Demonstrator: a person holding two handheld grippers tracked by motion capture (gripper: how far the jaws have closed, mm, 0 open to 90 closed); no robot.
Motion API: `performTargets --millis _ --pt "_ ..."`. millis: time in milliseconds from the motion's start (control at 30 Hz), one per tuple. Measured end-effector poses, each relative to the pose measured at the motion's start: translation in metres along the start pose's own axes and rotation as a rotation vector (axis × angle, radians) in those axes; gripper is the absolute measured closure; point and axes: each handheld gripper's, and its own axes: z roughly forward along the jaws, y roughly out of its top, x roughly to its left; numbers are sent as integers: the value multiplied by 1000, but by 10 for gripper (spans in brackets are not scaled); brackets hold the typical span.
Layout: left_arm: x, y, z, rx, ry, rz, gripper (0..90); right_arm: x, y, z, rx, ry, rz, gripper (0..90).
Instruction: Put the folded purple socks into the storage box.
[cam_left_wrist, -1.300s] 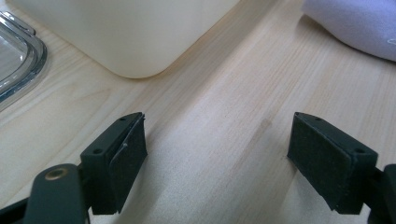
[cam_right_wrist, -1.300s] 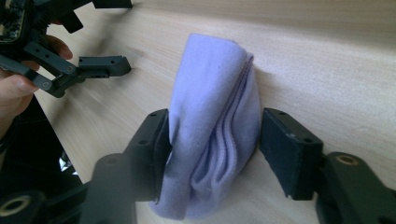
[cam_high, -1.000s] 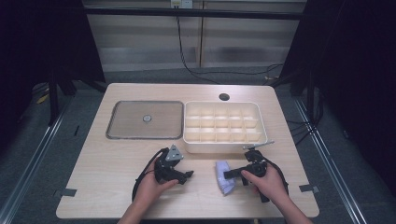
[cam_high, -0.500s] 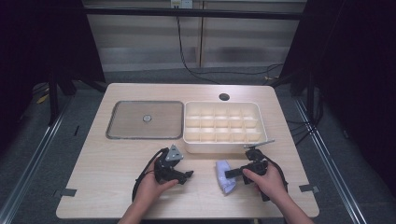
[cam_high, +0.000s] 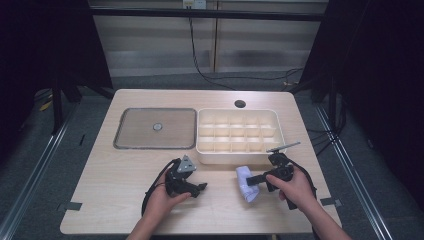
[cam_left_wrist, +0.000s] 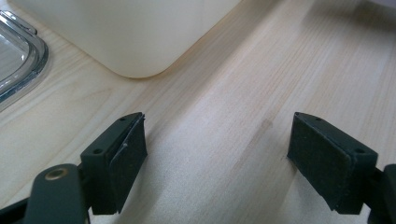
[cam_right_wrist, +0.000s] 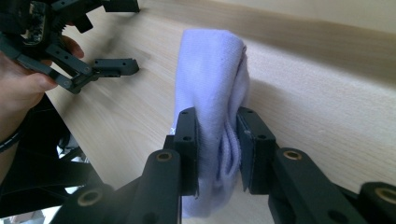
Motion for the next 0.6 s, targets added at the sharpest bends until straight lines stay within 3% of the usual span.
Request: performTargets --millis 233,600 --pt "0 0 0 0 0 0 188 1 5 -11 5 1 -13 718" --pt "0 0 0 -3 0 0 188 3 14 -30 31 -44 -19 718"
